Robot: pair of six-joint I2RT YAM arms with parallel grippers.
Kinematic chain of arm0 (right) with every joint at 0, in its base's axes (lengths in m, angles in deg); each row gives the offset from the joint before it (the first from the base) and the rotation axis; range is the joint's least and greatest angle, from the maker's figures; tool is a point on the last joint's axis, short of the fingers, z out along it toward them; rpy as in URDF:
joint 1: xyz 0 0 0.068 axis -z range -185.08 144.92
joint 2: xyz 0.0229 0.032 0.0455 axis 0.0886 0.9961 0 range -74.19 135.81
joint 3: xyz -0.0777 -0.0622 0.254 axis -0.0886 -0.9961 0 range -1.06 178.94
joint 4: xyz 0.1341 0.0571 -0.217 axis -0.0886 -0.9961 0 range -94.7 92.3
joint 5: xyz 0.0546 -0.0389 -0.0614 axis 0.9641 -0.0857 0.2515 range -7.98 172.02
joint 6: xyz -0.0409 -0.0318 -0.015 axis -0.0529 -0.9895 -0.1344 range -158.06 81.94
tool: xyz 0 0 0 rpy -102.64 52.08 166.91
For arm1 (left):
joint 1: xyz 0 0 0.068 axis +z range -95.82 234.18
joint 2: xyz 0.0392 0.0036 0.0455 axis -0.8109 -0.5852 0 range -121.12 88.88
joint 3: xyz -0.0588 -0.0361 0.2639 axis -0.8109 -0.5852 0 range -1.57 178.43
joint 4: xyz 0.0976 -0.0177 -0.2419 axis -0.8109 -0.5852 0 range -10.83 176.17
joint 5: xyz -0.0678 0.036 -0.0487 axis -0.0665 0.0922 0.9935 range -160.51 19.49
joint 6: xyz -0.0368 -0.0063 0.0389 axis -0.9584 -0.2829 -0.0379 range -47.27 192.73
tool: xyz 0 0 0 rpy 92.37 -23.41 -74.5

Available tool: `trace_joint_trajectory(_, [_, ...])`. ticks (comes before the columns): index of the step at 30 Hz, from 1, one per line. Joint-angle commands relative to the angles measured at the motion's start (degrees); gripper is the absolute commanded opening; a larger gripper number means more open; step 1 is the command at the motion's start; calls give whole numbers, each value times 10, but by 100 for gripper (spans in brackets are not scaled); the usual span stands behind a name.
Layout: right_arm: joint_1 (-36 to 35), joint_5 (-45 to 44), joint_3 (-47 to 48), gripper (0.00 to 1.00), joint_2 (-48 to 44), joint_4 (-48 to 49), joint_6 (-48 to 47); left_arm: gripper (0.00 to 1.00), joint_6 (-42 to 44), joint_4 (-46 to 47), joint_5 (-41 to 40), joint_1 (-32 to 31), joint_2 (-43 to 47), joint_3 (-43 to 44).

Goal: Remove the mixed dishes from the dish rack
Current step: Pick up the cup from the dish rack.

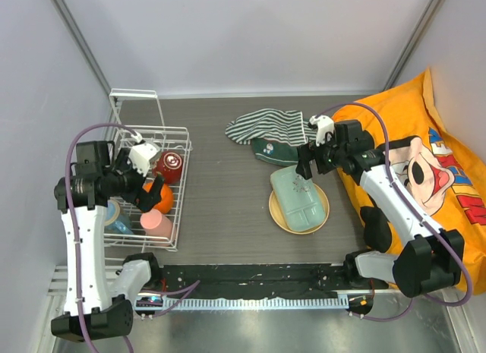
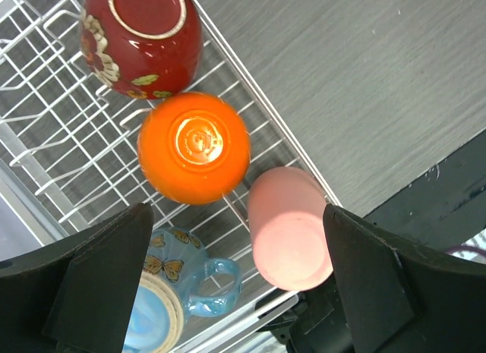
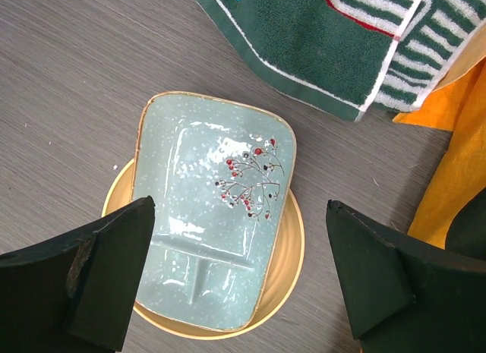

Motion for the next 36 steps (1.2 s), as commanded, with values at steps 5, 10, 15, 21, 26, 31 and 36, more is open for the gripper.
trace_joint_trajectory(5, [-5, -10, 3, 99, 8, 9, -8, 100, 73, -119, 28, 3, 44, -47])
trace_joint_trajectory(10, [-6, -10, 2, 99, 15, 6, -9, 100, 92, -148, 29, 3, 55, -72])
trace_joint_trajectory(15, [-6, -11, 5, 99, 23, 3, -11, 100, 99, -161, 31, 3, 64, -106])
trace_joint_trajectory(21, [-6, -13, 5, 99, 23, 2, -14, 100, 103, -163, 26, 3, 73, -135])
trace_joint_trajectory(26, [-6, -16, 3, 99, 22, 2, -15, 100, 106, -166, 22, 3, 78, -154])
trace_joint_trajectory(31, [-6, -17, 2, 99, 21, 3, -16, 100, 106, -164, 13, 2, 83, -169])
trace_joint_trajectory(36, [-5, -17, 1, 99, 20, 2, -16, 98, 109, -162, 0, 3, 82, -175])
